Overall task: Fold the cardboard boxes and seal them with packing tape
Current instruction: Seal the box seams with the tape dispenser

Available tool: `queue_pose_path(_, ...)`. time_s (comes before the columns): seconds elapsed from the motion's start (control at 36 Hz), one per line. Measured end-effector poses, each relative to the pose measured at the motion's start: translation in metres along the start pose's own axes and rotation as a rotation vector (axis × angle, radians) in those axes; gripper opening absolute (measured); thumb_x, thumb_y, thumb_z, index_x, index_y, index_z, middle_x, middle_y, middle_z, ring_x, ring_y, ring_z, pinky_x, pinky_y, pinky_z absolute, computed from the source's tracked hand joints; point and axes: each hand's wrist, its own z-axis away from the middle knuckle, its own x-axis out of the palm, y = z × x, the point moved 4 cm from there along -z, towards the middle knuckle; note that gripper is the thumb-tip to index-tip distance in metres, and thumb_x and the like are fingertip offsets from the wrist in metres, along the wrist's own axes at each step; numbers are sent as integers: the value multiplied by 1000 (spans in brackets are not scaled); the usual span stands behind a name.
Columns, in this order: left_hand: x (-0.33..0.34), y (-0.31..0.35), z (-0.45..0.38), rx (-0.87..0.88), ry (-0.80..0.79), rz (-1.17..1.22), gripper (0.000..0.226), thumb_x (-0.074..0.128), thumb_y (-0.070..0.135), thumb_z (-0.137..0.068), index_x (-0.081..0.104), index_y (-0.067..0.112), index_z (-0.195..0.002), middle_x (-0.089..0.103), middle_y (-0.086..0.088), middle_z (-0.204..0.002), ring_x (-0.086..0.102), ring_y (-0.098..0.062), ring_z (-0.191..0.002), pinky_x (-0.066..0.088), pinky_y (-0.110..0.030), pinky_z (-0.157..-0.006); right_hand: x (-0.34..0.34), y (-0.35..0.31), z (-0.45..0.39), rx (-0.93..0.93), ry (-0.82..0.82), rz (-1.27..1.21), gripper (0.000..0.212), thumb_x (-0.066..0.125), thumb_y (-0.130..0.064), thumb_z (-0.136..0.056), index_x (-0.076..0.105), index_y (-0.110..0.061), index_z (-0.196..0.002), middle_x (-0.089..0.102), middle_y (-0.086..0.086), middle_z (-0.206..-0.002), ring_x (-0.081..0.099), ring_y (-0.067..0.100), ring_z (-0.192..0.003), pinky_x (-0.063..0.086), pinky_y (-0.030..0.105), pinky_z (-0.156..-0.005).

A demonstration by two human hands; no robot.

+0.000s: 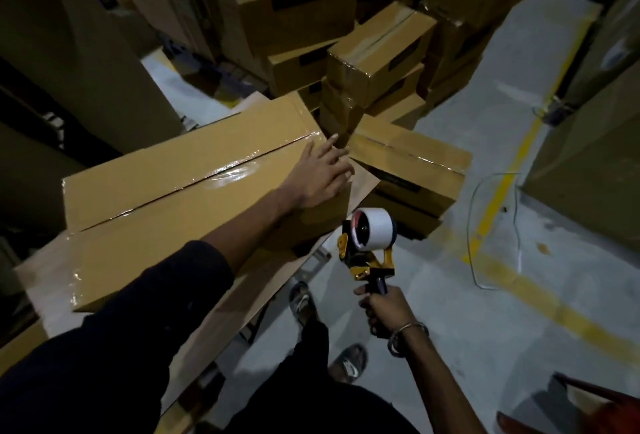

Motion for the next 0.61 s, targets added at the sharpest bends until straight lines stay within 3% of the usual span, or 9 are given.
queue_pose_path(0.17, 11, 37, 10, 124, -46, -208, 60, 15, 48, -109, 63, 23, -135, 54, -8, -145, 31, -30, -152, 5, -70, -124, -17, -36, 2, -38, -44, -173, 23, 53, 7, -97, 71, 2, -111, 30, 2, -54, 22, 17, -43, 23, 28, -50)
queue_pose_path(0.22, 12, 43, 12, 109, -50, -349, 56, 23, 48, -107, 52, 20, -145, 51, -12, -148, 32, -34, -151, 11, -69, -123, -23, -46, 2, -50, -77, -236, 24, 54, 6, -97, 72, 1, -113, 29, 2, -55, 22, 17, -44, 24, 27, -50)
queue_pose_path(0.31, 16, 48, 12, 71, -85, -510, 80, 47, 53, -99, 25, 11, -163, 41, -16, -157, 28, -38, -152, 13, -65, -125, -29, -60, 5, -68, -142, -304, 25, 54, 4, -99, 72, -1, -116, 28, 1, -54, 23, 16, -42, 27, 25, -46)
queue_pose_path(0.36, 19, 50, 13, 54, -86, -565, 83, 47, 50, -100, 19, 5, -164, 38, -18, -158, 25, -39, -153, 15, -63, -125, -33, -67, 6, -82, -186, -366, 26, 53, 4, -99, 70, 0, -118, 28, 1, -53, 23, 14, -39, 27, 24, -44)
queue_pose_path(0.5, 23, 54, 6, 75, -95, -600, 56, 57, 44, -97, 49, 8, -138, 50, -18, -136, 39, -39, -135, 21, -64, -122, -42, -82, 7, -107, -259, -500, 27, 51, 3, -100, 69, -4, -119, 28, -2, -50, 24, 10, -36, 26, 23, -41)
queue_pose_path(0.61, 26, 55, -1, 178, -96, -586, 56, 65, 49, -91, 59, 9, -130, 55, -14, -125, 48, -34, -119, 15, -58, -127, -50, -93, 2, -124, -251, -525, 29, 51, 1, -100, 67, -4, -125, 29, -2, -50, 27, 9, -35, 26, 23, -41)
